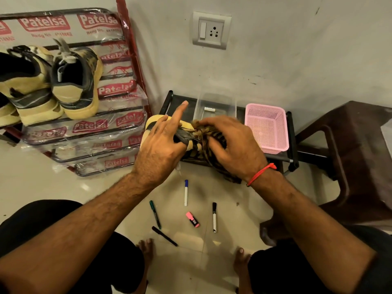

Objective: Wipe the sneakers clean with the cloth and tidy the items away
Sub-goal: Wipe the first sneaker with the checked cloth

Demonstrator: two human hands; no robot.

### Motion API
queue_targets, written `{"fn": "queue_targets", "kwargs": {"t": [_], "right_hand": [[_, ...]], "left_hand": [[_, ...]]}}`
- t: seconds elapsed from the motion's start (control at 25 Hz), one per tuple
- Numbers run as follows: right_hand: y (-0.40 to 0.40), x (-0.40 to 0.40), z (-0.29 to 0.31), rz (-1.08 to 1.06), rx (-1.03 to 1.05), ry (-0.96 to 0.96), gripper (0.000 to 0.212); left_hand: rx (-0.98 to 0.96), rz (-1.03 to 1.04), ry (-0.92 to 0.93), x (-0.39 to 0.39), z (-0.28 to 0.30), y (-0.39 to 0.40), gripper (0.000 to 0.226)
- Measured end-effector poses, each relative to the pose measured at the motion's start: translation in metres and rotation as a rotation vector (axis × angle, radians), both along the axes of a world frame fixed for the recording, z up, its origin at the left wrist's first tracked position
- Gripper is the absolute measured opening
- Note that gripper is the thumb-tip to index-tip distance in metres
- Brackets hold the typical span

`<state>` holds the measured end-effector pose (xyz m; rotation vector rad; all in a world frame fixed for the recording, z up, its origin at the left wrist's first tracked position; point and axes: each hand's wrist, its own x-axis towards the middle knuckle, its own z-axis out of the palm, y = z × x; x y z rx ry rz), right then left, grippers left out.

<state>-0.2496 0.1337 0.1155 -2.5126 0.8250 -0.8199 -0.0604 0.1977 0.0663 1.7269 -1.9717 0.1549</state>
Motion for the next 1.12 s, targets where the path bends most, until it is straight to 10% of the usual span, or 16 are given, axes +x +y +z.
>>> {"fn": "queue_targets", "kwargs": {"t": [1.12], "right_hand": [[-0.040,-0.019,-0.031,-0.157,-0.220,0.145,0.036]], "left_hand": [[-0.035,0.235,0.010,0.021,0.000,-0.002,0.039]]}}
